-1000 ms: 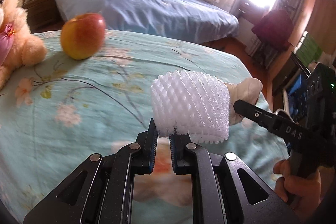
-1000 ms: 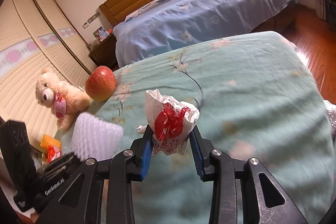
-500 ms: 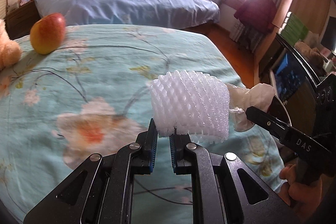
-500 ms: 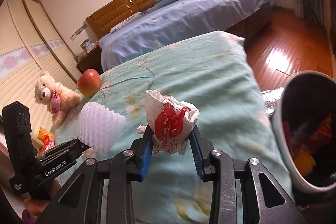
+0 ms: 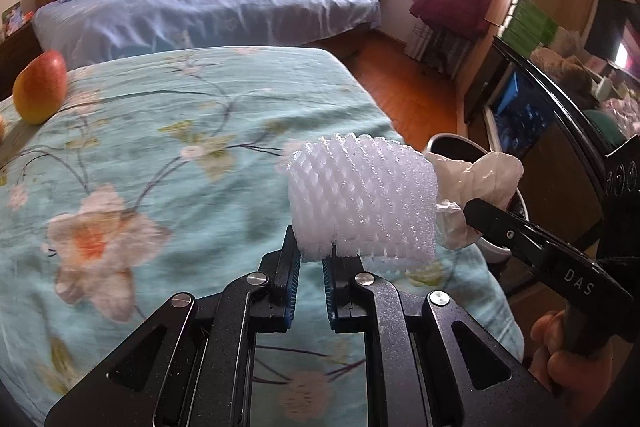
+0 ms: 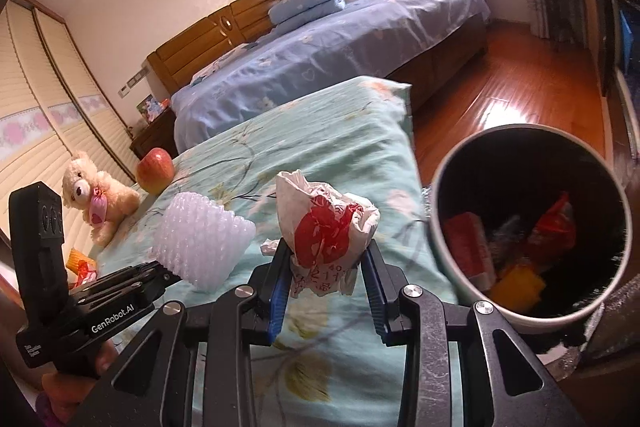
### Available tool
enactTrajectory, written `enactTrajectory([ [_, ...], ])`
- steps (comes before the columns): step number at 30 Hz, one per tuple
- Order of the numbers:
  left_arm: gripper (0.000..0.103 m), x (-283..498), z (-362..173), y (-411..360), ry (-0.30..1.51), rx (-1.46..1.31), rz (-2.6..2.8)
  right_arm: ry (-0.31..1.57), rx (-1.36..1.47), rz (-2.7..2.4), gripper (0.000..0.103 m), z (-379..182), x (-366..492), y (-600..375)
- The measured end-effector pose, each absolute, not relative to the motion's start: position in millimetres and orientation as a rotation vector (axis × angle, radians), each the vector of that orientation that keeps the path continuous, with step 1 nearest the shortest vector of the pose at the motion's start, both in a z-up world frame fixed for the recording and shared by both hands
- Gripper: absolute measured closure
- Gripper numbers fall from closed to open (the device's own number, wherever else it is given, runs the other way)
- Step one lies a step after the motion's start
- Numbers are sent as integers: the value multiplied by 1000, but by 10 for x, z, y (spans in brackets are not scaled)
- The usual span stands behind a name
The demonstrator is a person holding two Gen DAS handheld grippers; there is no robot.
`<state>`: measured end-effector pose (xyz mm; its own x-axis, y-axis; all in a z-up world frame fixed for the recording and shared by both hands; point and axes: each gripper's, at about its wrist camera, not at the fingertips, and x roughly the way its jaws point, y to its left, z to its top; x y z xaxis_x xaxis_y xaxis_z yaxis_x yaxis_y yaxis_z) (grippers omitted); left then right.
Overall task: Collect trash
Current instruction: 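Carry the foam net sleeve and white plastic bag over the trash bin with both grippers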
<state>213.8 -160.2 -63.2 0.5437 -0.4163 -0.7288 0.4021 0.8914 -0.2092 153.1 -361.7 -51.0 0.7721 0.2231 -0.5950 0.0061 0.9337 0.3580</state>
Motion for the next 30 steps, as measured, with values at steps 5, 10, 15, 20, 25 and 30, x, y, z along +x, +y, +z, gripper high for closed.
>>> enactTrajectory([
  [5, 93, 2071, -598, -1817, 866, 18, -512, 672, 368, 92, 68, -512, 1421, -3778],
  [10, 93, 2036, -576, -1989, 861, 44, -535, 655, 382, 61, 68, -494, 1334, -3932],
  [15, 93, 2013, -561, -2145, 858, 68, -553, 641, 392, 31, 68, -494, 1253, -4060],
  [20, 93, 1998, -568, -2275, 858, 85, -569, 629, 406, 3, 68, -508, 1196, -4172],
  [25, 93, 1986, -558, -2404, 854, 99, -584, 623, 407, -19, 68, -515, 1157, -4251],
  [30, 93, 1997, -539, -2506, 847, 116, -597, 611, 405, -42, 68, -495, 1131, -4335],
])
